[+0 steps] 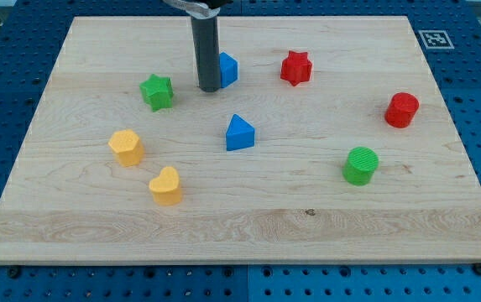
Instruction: Place the blue cube vertically above the blue triangle
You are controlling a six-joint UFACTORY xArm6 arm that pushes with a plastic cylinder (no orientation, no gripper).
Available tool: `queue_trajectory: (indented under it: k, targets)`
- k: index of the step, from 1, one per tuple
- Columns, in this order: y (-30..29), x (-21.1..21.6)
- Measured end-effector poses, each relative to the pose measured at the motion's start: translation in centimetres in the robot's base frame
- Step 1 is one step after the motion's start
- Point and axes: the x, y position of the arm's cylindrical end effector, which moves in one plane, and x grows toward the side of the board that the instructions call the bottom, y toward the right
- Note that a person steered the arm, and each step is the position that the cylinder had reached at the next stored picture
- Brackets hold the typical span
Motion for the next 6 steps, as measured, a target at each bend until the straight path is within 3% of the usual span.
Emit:
queue_trajectory:
  k: [3,4,6]
  targets:
    - [-4.7,-8.6]
    - [-4.3,-9.3]
    - [-0.4,-3.0]
